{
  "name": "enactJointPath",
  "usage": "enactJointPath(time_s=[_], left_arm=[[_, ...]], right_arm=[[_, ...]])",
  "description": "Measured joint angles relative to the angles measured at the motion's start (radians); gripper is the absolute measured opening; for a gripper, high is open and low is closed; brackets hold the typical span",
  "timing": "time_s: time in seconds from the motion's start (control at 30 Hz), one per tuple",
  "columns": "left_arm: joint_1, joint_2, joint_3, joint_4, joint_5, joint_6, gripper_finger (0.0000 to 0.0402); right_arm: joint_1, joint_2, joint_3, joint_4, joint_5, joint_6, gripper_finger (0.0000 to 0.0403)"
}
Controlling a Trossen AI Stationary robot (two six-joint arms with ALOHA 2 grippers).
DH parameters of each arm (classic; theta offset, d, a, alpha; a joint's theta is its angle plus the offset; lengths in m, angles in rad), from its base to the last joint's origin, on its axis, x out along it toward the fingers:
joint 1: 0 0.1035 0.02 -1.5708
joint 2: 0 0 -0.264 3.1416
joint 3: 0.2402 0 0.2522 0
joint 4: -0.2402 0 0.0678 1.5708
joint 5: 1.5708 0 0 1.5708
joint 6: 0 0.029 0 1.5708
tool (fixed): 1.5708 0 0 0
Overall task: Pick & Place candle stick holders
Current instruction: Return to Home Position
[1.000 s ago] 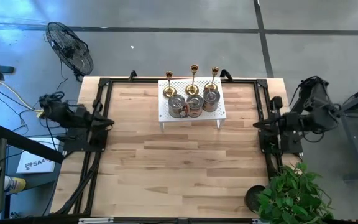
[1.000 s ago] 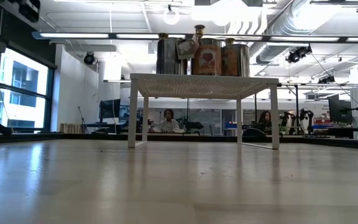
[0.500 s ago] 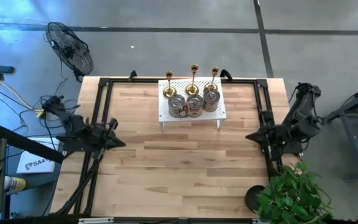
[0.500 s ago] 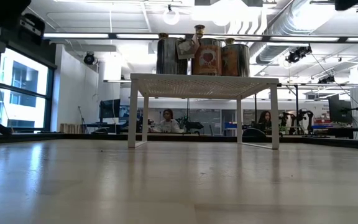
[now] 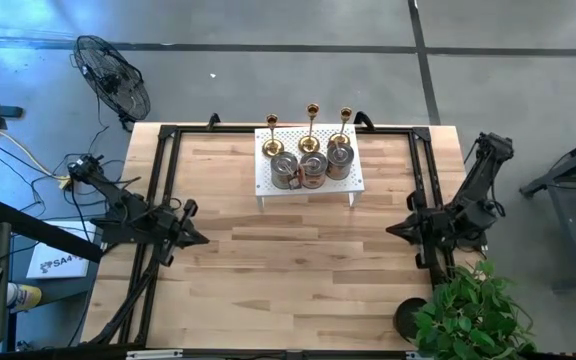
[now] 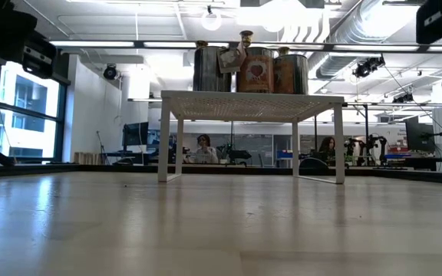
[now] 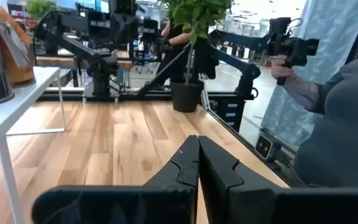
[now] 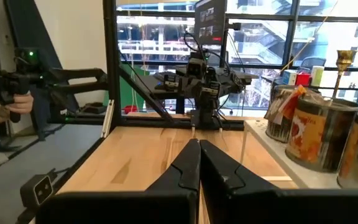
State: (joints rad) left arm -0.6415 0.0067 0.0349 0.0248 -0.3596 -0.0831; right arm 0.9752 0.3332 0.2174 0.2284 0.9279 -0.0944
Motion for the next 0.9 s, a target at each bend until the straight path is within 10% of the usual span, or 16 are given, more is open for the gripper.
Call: enactJointPath(time_s=[0.37,0.9], left_arm=[[0.001,0.0,-0.001,-0.01,0.061,0.062,0.0],[0.359,0.0,-0.004,-0.025,0.261,0.06,0.0]], right_arm=[[-0.109,-0.001,-0.207,0.229,-0.025,-0.052,0.0],[-0.602,-0.001,-0.208,0.098,-0.488,-0.009,0.0]])
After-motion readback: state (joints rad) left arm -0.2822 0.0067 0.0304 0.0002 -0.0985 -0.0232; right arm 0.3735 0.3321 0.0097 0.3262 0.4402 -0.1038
